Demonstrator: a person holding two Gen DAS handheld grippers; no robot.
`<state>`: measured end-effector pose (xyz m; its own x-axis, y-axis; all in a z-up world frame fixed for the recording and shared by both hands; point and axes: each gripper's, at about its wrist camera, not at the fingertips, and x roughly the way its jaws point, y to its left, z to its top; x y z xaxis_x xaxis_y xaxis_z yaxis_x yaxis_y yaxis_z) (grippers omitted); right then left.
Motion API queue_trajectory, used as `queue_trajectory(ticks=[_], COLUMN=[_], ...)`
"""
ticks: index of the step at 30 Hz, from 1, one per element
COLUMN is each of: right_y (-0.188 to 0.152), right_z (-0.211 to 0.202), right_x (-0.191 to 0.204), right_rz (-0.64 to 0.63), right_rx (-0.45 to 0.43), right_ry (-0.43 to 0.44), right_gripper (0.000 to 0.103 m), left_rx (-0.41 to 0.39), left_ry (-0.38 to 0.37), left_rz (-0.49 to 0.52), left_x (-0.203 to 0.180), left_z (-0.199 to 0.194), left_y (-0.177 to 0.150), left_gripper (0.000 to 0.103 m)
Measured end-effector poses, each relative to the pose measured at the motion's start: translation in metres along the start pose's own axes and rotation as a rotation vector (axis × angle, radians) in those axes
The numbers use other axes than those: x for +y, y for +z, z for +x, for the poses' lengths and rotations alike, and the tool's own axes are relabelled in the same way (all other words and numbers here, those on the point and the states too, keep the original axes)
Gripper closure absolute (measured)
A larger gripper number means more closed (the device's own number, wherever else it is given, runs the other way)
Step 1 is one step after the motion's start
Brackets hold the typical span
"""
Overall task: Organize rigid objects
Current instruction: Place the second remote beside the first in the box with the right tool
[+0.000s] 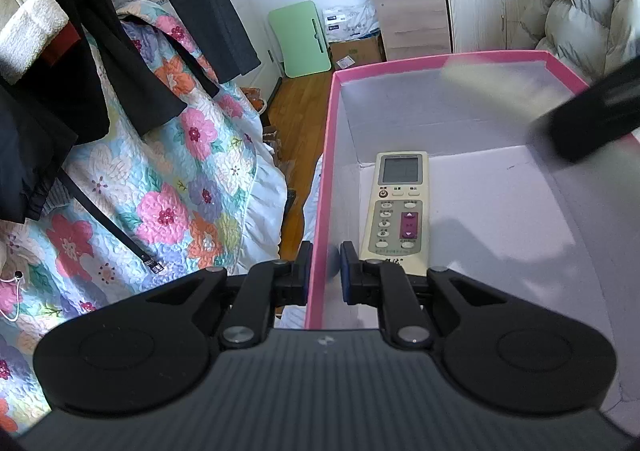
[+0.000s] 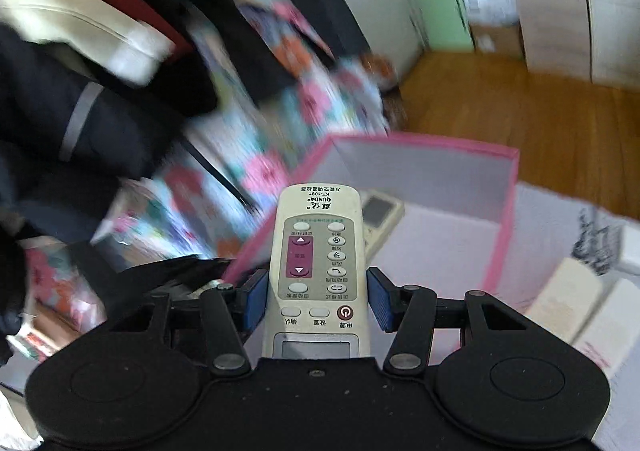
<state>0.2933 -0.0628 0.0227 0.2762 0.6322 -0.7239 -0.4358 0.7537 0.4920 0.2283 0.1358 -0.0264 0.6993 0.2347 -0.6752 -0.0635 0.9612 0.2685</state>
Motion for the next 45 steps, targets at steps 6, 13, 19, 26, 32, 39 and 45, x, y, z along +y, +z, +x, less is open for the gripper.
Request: queue_trajectory(ticks=[6, 13, 19, 26, 32, 39, 45], right_y=[0.023, 0.021, 0.028, 0.018, -0.002, -0.042, -0.081], right_z=[0.067, 0.108, 0.117, 0.097, 0.024, -0.061, -0.098], right_x=[-0.007, -0.01, -0.032, -0.025, 0.011, -0.004, -0.045], right_rz=[0.036, 0.071, 0.322, 0.302, 0.021, -0.114, -0.105], right_rx=[0.066, 0.106, 0.109, 0.057, -0.121, -0.297, -0.262], right_ry=[-0.13, -0.362, -0.3, -0.192, -0.157, -0.136, -0.099], right_gripper=[0.045, 0.045, 0.044, 0.044, 0.041, 0.037, 0.036], left_rx=[-0.006, -0.012, -0.015, -0.016, -0.015, -0.014, -0.024], left_ry=[-0.021, -0.025, -0.026, -0.026, -0.02, -0.018, -0.021], left_rz=[-0.036, -0.028, -0.028, -0.026, -0.021, -0.021, -0.033], left_x=[0.003, 0.002, 0.002, 0.004, 0.002, 0.004, 0.005], left_z=[0.0, 0.001, 0.001, 0.001, 0.001, 0.002, 0.001], left_y=[-0.002, -0.001, -0.001, -0.002, -0.002, -0.001, -0.001], left_gripper=[0.091, 0.091, 0.091, 0.091, 0.091, 0.091, 0.091])
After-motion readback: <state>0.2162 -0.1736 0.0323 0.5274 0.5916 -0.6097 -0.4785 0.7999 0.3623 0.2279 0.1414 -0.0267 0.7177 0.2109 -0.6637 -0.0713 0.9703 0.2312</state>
